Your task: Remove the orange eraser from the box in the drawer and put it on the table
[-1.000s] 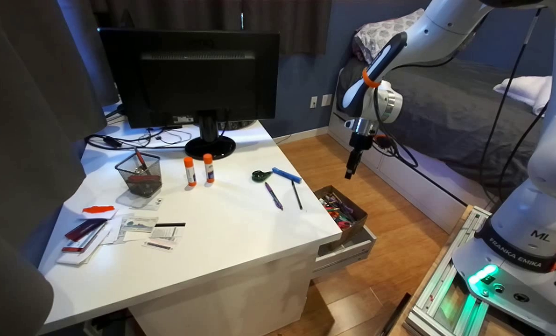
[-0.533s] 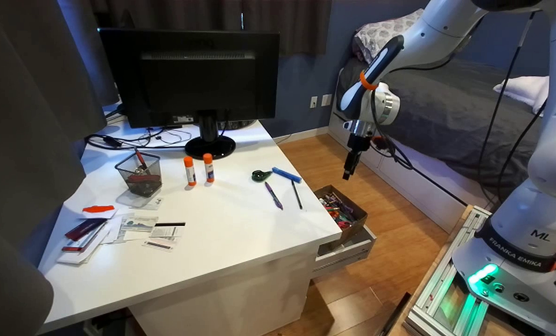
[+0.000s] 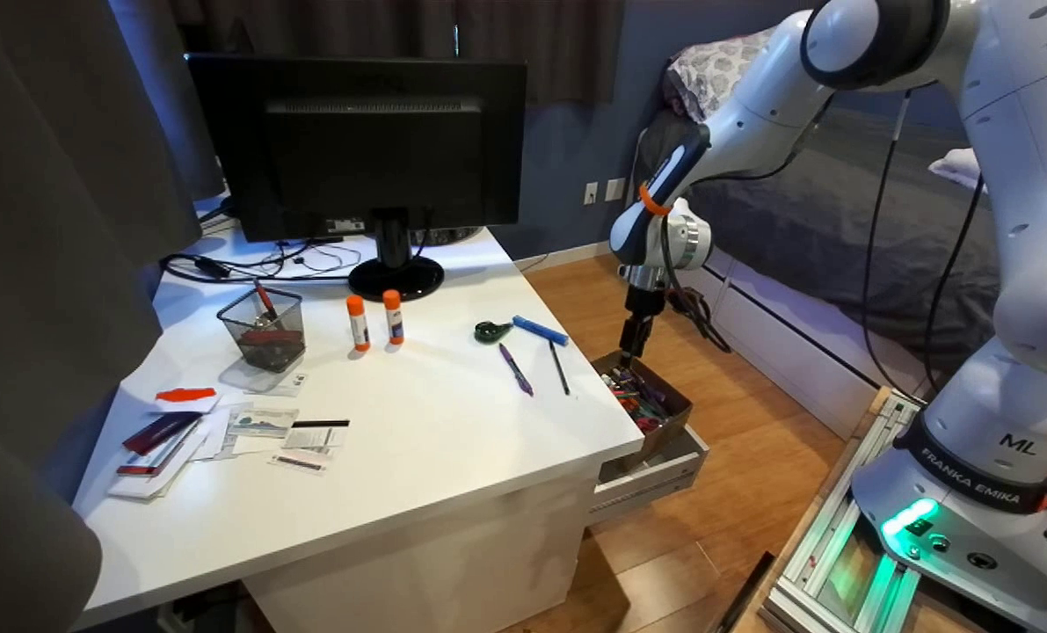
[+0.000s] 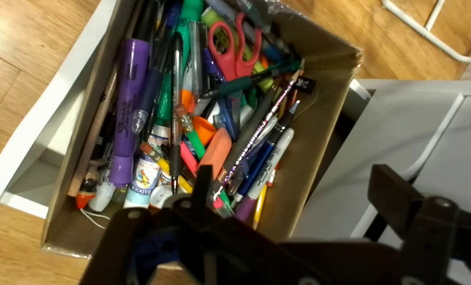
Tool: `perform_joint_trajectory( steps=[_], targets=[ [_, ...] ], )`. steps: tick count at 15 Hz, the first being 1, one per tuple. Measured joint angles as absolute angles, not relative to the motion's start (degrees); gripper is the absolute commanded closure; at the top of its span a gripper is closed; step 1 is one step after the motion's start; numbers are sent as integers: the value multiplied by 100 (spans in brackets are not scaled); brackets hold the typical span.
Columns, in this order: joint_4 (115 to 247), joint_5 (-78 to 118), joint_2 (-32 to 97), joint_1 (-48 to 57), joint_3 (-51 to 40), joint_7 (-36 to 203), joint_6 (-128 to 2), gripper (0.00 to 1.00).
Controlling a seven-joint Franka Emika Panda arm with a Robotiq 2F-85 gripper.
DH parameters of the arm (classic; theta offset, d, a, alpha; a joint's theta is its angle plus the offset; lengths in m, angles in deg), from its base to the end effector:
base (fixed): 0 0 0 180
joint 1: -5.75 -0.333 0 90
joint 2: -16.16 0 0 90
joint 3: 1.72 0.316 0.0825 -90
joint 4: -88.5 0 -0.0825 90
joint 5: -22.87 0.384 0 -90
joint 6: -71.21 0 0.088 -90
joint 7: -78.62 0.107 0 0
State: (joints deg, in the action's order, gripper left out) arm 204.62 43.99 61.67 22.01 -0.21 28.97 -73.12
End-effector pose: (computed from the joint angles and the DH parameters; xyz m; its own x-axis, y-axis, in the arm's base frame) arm 0.5162 -0.1377 0.0287 0.9530 0.2835 -0.1072 0.2352 -0.9147 -0.3287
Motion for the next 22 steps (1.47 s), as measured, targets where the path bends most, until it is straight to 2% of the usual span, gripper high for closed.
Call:
perform_joint_trajectory(
  steps=[6, 7, 8, 9, 11, 14, 16, 20, 22],
  targets=[
    [19488, 3795, 7234, 2219, 18, 3178, -7311, 1],
    [19351, 3741, 7374, 2225, 39, 3181, -7311, 12],
    [19223, 3701, 7498, 2232, 61, 3183, -7311, 15],
    [19098, 3664, 7612, 2237, 83, 3185, -7311, 25],
    [18876, 3604, 7796, 2246, 128, 3191, -7311, 39],
    [18617, 3548, 7998, 2247, 180, 3214, -7311, 47],
    [18498, 3509, 8097, 2247, 200, 3251, -7309, 45],
    [18322, 3415, 8258, 2248, 205, 3378, -7292, 47],
    [18254, 3365, 8324, 2248, 205, 3441, -7259, 58]
  ],
)
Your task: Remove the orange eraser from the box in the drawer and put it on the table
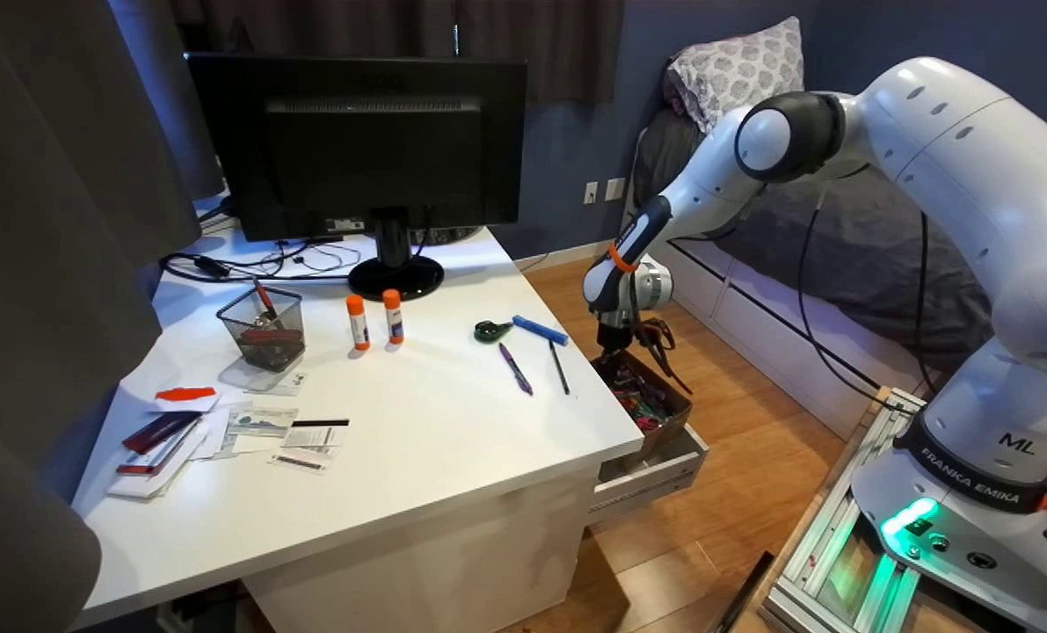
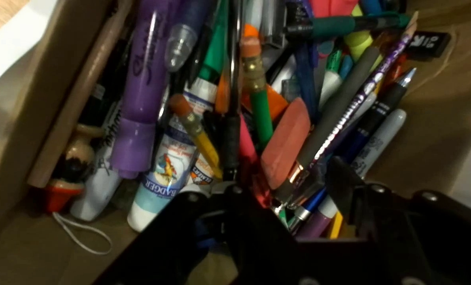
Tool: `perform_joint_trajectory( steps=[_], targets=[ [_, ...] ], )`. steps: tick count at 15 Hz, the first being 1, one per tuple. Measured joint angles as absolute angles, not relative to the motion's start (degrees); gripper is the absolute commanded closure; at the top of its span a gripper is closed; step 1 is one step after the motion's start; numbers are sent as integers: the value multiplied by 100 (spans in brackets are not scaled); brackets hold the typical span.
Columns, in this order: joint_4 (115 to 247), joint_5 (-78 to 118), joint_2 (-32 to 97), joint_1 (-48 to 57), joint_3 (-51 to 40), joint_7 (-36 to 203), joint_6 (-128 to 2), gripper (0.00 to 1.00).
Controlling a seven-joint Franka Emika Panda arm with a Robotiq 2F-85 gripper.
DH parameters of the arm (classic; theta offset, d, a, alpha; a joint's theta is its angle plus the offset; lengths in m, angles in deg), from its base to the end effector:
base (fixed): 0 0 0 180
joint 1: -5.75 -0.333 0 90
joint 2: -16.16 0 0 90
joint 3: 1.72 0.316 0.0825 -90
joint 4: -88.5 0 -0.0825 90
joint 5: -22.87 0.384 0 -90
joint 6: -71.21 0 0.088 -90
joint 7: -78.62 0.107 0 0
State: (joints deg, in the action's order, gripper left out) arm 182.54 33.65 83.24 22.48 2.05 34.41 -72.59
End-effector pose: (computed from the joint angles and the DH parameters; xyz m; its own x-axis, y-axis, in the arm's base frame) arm 0.5637 -0.1291 -0.0838 0.9243 0.3555 -0.1386 0.3024 -0.9040 -0.3023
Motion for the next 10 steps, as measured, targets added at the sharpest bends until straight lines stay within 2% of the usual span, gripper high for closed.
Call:
perform_joint_trajectory(
  steps=[2, 3, 5, 7, 9, 10],
  targets=[
    [18202, 3319, 8358, 2248, 205, 3485, -7219, 73],
    [18186, 3287, 8360, 2248, 203, 3511, -7189, 78],
    [18172, 3238, 8360, 2249, 202, 3551, -7130, 81],
    [18151, 3207, 8357, 2249, 203, 3578, -7031, 73],
    [18130, 3167, 8357, 2252, 199, 3599, -6945, 75],
    [18126, 3156, 8356, 2254, 197, 3604, -6911, 90]
  ],
)
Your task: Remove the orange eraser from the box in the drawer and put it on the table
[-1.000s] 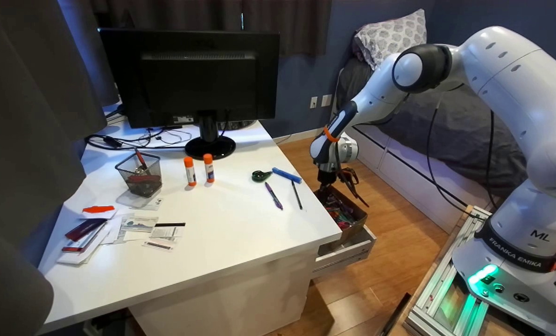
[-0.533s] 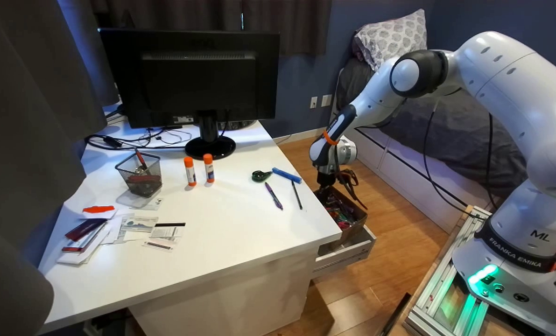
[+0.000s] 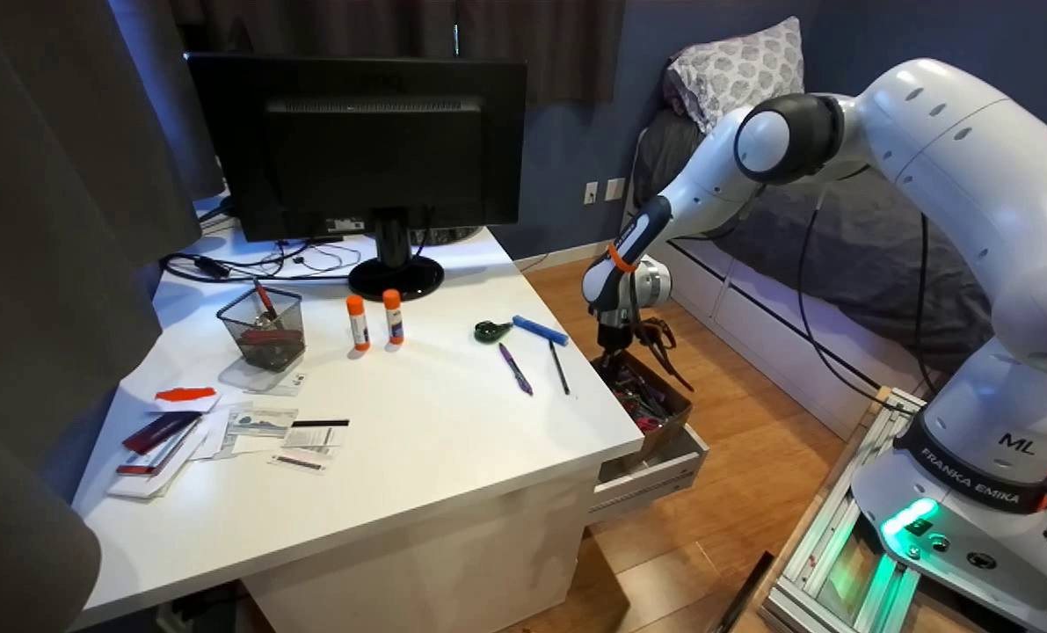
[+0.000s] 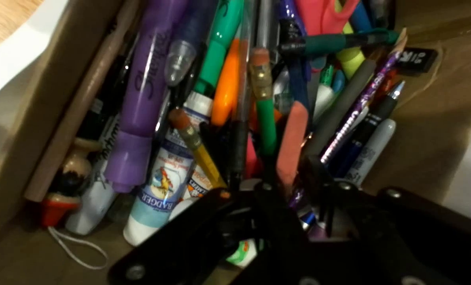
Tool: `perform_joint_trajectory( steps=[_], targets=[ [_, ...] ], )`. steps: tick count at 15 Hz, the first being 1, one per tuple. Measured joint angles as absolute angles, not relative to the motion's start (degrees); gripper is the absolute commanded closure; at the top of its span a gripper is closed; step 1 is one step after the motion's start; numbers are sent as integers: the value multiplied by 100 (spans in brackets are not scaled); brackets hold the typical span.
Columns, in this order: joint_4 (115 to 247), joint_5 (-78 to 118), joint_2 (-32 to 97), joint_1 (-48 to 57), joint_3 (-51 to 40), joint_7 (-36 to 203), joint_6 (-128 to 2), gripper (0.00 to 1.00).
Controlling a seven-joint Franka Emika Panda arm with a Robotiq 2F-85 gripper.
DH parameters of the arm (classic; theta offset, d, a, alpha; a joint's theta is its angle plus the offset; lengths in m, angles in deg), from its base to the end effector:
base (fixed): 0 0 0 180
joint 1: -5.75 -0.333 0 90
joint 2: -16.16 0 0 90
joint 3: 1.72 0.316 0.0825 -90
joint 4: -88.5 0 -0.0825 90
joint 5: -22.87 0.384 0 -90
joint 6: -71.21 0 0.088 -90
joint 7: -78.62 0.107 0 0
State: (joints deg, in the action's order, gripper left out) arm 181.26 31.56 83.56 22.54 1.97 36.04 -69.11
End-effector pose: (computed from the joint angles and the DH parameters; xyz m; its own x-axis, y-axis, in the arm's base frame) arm 0.5641 -0.1292 -0.0843 0.9126 0.3663 -0.1818 0.2984 -0.9004 -0.3165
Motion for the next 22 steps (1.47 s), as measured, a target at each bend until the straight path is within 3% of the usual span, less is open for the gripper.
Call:
perform_joint_trajectory(
  steps=[2, 15, 22],
  targets=[
    [18124, 3141, 8355, 2256, 193, 3610, -6835, 100],
    [18626, 3251, 7293, 2972, 511, 3110, -5554, 97],
    [19778, 5103, 5786, 3773, 1174, 1863, -4451, 97]
  ],
)
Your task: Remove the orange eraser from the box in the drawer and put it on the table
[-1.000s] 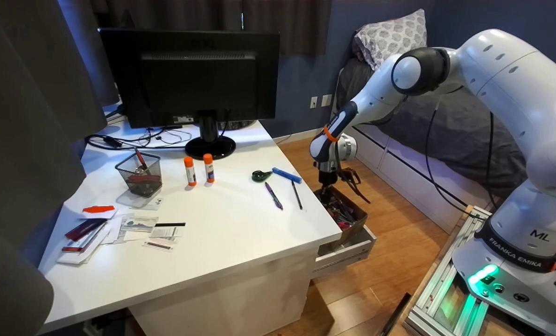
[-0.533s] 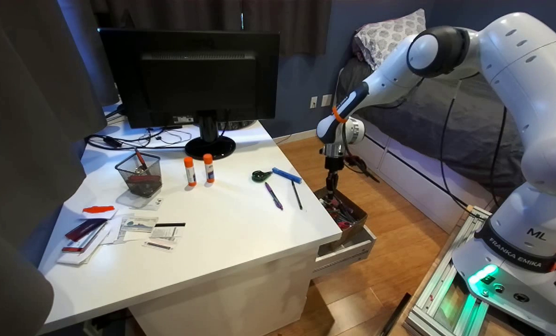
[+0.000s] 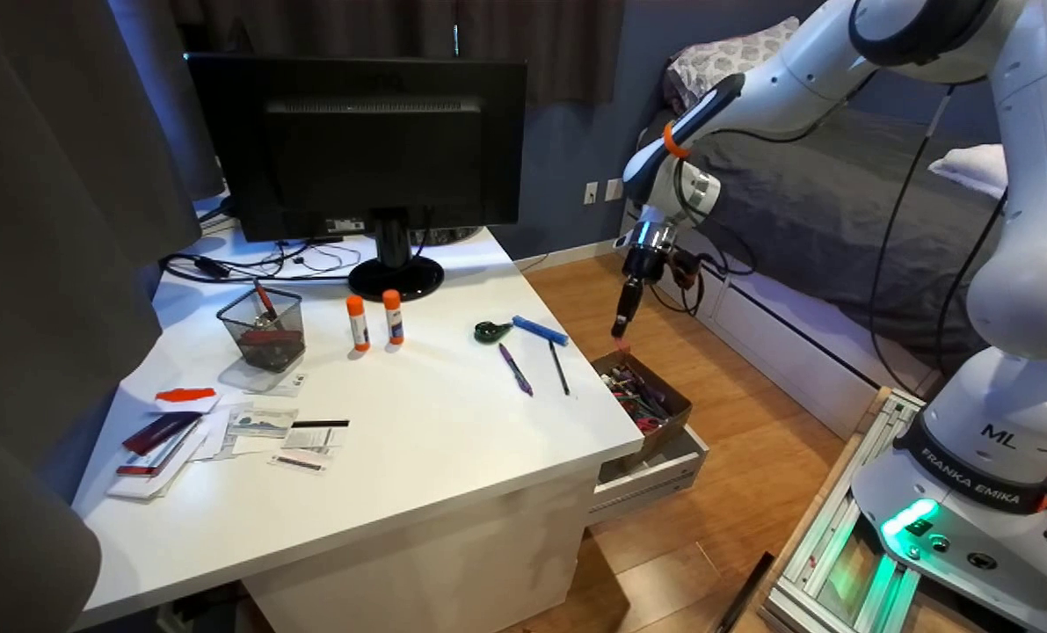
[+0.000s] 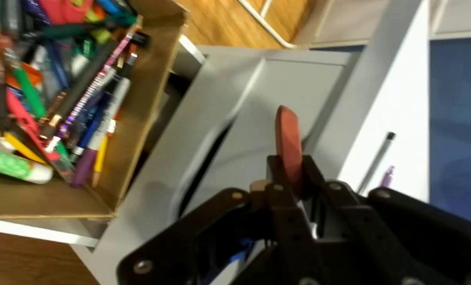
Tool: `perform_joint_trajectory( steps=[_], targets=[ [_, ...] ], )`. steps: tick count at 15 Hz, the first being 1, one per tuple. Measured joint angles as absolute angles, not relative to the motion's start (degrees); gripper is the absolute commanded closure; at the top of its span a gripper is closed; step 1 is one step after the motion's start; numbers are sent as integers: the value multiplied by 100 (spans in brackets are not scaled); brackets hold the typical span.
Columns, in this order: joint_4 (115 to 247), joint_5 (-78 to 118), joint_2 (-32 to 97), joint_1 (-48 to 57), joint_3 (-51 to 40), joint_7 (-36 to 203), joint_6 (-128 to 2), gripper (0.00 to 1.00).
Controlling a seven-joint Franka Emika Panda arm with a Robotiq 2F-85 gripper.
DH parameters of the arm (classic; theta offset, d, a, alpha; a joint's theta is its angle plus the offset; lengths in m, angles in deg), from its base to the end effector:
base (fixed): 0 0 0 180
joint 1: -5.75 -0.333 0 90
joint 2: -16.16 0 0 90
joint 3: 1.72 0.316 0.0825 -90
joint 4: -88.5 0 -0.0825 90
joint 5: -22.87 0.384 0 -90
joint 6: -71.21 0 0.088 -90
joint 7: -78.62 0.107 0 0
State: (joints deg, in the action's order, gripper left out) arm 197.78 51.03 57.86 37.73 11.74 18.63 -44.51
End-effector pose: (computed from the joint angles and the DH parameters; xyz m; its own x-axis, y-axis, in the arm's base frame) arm 0.5343 -0.1446 0.0982 0.9395 0.3423 0.0108 0.2457 -0.6516 -0.7177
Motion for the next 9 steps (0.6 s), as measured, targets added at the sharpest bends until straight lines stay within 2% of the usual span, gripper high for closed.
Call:
perform_joint_trajectory(
  steps=[1, 7, 8, 9],
  targets=[
    [19877, 5463, 5592, 3785, 1185, 1788, -4229, 87],
    [19890, 5550, 5537, 3514, 901, 1746, -4151, 87],
    [19883, 5550, 5549, 3514, 897, 1745, -4151, 97],
    [19878, 5550, 5556, 3514, 896, 1744, -4151, 97]
  ],
)
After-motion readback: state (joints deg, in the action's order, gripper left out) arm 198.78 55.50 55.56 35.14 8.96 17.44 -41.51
